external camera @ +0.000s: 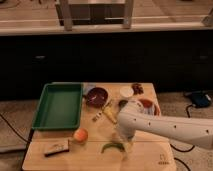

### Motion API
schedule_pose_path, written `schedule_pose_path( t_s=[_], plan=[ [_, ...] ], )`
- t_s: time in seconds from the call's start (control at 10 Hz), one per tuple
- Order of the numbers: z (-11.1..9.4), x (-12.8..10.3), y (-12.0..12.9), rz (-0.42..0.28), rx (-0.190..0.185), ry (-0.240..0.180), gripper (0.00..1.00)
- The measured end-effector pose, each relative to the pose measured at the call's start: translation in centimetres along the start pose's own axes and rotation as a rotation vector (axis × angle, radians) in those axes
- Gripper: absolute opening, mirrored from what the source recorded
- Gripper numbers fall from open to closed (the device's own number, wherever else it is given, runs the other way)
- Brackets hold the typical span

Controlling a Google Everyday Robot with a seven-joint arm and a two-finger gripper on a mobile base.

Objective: Place pepper in tray

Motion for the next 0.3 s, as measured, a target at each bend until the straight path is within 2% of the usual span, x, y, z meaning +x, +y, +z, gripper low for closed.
schedule_pose_path(
  t_s=[0.2,0.3],
  plan=[
    [0.29,-0.34,0.14,-0.010,-0.001,-0.004,0.78],
    [0.38,-0.46,0.17,-0.015,-0.001,-0.004,0.74]
  ],
)
